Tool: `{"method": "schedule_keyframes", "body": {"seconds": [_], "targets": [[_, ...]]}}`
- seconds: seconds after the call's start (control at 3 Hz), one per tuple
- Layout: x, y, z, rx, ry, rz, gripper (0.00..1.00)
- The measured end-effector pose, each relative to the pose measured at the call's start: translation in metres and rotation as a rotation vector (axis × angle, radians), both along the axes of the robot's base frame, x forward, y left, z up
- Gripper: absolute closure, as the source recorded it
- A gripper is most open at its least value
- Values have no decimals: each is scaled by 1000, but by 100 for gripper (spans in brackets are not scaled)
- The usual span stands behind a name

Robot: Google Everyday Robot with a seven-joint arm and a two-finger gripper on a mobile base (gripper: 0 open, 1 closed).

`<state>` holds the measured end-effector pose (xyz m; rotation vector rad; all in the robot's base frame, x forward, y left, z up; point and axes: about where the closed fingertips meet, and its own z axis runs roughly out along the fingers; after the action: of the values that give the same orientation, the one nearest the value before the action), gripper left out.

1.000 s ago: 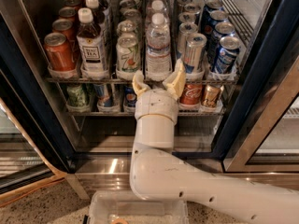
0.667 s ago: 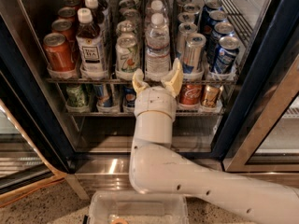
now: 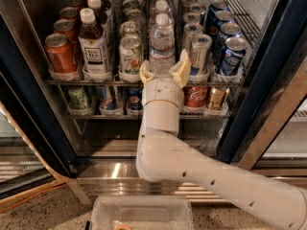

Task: Pick water bottle from top shelf of fridge

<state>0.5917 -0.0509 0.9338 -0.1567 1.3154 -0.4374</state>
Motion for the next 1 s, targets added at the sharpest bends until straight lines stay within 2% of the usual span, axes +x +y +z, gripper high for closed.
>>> {"method": "schedule_keyframes", "body": {"seconds": [0.33, 0.67, 1.0], "targets": [[14, 4, 5, -10, 3, 28, 37], [24, 14, 4, -23, 20, 73, 45], [26, 16, 4, -22, 26, 80, 57]]}}
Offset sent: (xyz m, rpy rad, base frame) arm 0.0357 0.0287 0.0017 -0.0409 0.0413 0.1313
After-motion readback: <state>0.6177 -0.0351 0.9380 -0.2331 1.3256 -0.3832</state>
